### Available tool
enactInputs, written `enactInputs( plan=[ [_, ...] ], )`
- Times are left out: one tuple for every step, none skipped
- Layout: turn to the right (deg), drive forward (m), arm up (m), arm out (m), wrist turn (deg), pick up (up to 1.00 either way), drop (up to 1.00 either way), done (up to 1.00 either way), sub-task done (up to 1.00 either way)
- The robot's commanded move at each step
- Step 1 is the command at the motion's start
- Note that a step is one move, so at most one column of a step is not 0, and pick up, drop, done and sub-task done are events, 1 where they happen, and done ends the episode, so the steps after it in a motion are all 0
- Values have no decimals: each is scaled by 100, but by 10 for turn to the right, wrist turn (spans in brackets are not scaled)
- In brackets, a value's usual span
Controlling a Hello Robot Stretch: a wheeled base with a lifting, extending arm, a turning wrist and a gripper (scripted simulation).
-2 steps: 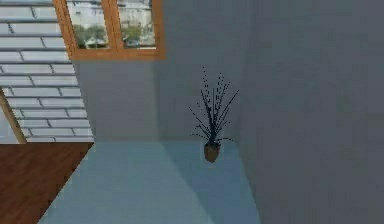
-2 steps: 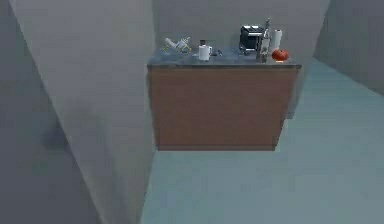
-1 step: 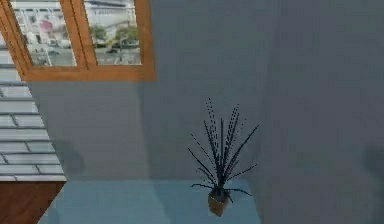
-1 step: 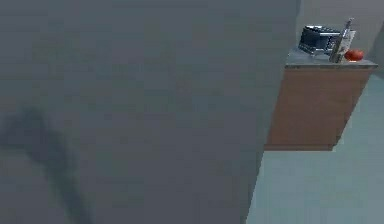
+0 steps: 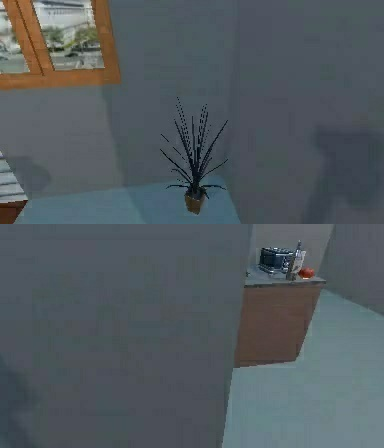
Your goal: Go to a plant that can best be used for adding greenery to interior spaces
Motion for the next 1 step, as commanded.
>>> enactInputs(
  plan=[
    [0,0,0,0,0,0,0,100,0]
  ],
)
